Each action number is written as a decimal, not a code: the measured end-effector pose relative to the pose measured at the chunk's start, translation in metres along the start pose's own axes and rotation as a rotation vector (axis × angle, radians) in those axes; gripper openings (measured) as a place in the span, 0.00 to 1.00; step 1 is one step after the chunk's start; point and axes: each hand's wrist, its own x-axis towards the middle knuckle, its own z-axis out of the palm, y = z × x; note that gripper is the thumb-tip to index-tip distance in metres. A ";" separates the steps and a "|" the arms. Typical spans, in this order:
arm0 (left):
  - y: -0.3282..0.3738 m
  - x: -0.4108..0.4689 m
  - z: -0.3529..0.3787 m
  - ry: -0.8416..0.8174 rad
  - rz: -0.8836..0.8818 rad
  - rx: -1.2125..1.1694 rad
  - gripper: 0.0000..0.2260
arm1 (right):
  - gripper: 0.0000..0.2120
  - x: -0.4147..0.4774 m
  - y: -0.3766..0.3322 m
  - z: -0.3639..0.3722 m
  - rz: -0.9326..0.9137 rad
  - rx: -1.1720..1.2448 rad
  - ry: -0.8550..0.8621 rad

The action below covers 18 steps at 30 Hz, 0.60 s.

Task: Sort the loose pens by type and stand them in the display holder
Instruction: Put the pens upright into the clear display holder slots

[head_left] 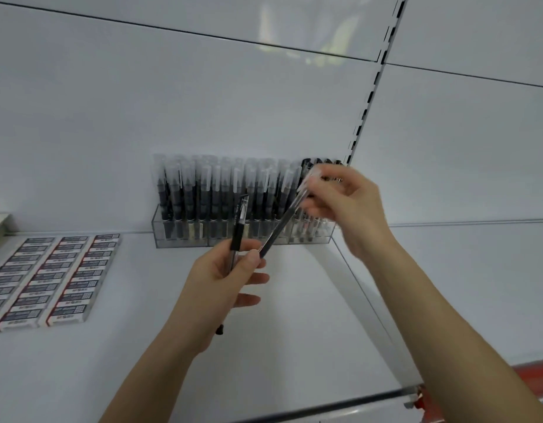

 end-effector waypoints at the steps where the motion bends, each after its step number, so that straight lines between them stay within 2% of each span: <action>1: -0.001 0.001 -0.003 0.017 -0.007 0.028 0.06 | 0.07 0.007 -0.002 -0.005 -0.049 -0.033 0.072; 4: -0.001 0.001 -0.007 0.059 -0.011 0.072 0.05 | 0.09 0.024 -0.003 -0.016 -0.200 -0.207 0.216; 7: -0.004 0.002 -0.006 0.104 -0.006 0.087 0.09 | 0.11 0.037 0.000 -0.014 -0.269 -0.298 0.243; 10: -0.004 0.003 -0.005 0.128 -0.019 0.053 0.10 | 0.09 0.044 0.009 -0.007 -0.280 -0.394 0.183; 16: -0.005 0.005 -0.006 0.133 0.021 0.041 0.09 | 0.11 0.047 0.028 0.004 -0.266 -0.617 -0.025; 18: -0.006 0.005 -0.006 0.138 0.042 0.042 0.08 | 0.11 0.045 0.037 0.008 -0.270 -0.664 -0.043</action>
